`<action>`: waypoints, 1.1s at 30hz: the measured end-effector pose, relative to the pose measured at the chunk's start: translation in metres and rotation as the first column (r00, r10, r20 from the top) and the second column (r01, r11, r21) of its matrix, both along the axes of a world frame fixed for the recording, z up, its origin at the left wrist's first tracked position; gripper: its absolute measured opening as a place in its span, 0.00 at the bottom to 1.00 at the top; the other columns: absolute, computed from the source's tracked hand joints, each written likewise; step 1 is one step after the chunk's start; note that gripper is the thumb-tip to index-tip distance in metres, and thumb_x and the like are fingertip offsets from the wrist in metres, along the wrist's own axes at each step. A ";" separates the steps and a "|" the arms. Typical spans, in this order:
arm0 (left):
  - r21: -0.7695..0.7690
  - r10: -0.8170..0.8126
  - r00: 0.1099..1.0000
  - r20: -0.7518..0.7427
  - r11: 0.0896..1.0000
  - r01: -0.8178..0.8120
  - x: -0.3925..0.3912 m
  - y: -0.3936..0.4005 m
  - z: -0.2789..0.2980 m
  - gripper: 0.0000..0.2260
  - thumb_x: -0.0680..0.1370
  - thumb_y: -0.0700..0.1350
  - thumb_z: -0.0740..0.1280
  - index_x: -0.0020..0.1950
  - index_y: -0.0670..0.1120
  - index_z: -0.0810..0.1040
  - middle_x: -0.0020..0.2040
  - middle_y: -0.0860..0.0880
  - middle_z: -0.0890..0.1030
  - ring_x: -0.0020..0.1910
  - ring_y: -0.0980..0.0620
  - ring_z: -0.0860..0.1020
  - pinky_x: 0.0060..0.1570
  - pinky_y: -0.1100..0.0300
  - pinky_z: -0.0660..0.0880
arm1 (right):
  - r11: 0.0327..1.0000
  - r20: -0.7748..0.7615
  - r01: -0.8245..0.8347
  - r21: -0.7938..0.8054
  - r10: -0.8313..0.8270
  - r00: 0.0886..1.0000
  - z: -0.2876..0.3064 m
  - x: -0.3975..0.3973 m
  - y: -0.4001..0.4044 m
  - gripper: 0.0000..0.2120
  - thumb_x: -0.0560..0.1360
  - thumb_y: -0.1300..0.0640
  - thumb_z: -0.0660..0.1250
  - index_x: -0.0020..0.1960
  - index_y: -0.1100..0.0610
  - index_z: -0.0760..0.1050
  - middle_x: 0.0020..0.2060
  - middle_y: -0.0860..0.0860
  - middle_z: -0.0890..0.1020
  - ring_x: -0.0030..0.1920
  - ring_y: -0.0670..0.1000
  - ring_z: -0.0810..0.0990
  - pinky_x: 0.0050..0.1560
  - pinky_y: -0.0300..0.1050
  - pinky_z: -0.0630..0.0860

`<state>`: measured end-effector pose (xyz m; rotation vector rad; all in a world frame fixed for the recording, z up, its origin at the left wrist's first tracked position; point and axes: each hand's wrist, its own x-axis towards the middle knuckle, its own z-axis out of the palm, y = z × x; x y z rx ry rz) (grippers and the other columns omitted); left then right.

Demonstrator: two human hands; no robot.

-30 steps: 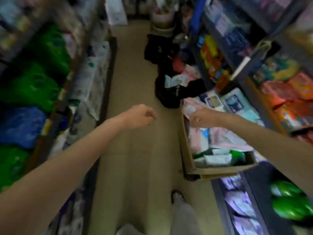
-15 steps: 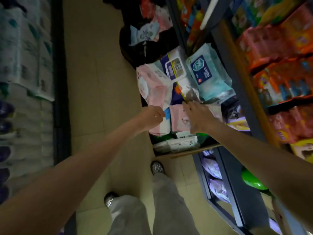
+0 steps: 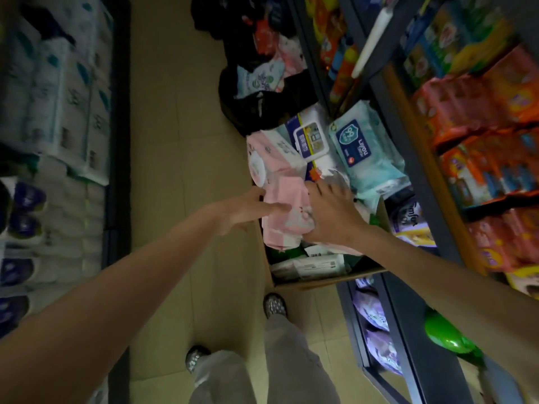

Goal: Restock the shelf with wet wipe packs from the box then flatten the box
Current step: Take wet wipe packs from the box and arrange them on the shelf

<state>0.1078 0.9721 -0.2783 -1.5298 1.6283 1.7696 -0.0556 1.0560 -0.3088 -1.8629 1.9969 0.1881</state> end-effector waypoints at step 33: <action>-0.701 0.223 0.722 -0.655 -0.537 -0.470 0.642 0.145 0.441 0.40 0.61 0.53 0.71 0.70 0.50 0.58 0.59 0.55 0.74 0.55 0.62 0.77 0.49 0.68 0.76 | 0.836 0.850 -0.546 0.053 -0.325 -0.415 0.484 0.681 -0.055 0.28 0.64 0.43 0.73 0.59 0.55 0.75 0.53 0.58 0.81 0.53 0.61 0.79 0.52 0.64 0.76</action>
